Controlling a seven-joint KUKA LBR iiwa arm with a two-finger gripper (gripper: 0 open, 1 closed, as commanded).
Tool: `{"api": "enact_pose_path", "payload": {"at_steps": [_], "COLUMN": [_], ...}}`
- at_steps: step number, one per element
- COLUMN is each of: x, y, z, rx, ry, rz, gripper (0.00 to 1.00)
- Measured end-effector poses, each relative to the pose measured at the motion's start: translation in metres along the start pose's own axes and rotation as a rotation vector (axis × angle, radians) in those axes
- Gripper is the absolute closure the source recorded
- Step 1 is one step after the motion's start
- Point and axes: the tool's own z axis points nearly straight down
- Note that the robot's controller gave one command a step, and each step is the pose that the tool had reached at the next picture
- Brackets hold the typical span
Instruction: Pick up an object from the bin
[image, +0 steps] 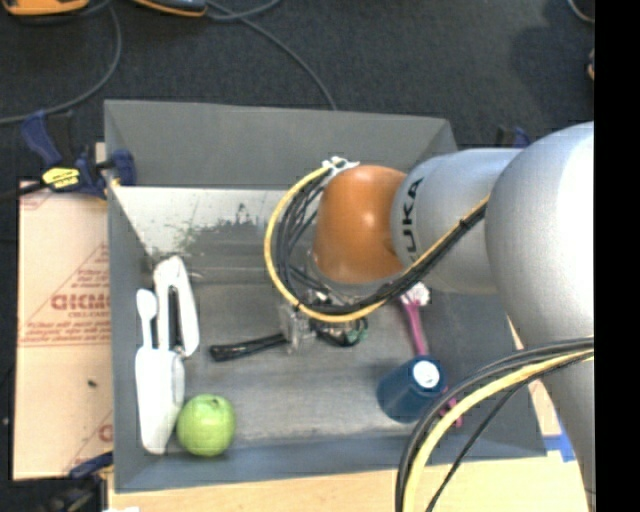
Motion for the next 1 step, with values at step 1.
{"api": "enact_pose_path", "payload": {"at_steps": [1], "x": [0.0084], "y": [0.0334], "z": [-0.0006], "rx": [0.000], "ry": [0.004], "rz": [0.017], "gripper": [1.00]}}
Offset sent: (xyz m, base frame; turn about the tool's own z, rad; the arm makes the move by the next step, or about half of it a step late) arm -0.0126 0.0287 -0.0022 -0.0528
